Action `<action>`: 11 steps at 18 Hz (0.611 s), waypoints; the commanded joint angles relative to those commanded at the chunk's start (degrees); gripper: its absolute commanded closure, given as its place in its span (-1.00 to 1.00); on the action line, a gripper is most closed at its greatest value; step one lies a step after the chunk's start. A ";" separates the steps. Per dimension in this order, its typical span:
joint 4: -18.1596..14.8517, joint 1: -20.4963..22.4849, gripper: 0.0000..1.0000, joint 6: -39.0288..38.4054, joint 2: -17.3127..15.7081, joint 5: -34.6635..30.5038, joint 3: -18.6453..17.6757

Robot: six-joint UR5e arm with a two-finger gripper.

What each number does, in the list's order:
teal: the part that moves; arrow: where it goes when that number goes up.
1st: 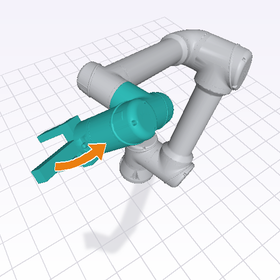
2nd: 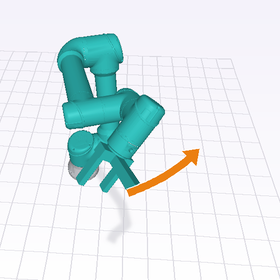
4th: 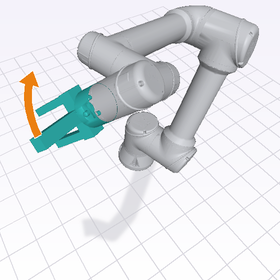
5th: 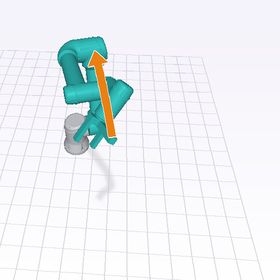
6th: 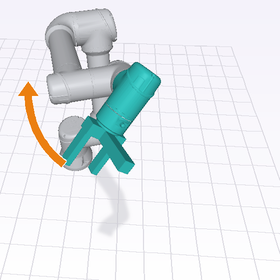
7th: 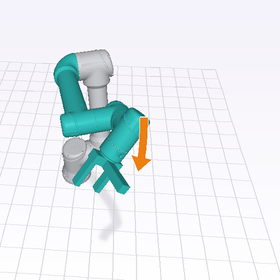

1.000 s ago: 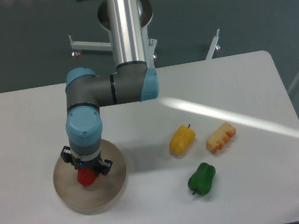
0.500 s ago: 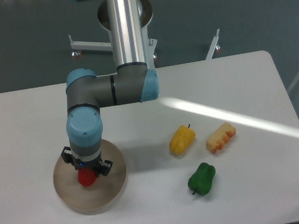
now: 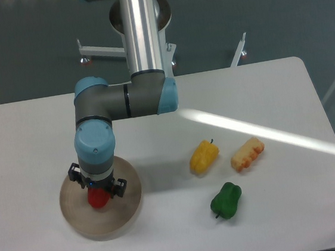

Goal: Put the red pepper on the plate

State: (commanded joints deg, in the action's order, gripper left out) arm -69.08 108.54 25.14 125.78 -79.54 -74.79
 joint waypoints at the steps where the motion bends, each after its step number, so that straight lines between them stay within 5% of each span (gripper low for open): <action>1: -0.09 0.18 -1.00 0.00 -0.70 0.00 0.09; 6: -0.18 3.07 -1.00 0.26 -3.86 -0.17 -0.44; 11: -0.27 11.05 -1.00 5.70 -5.89 -0.61 -0.44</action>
State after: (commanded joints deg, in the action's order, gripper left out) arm -69.35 119.60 30.84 119.89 -80.16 -75.23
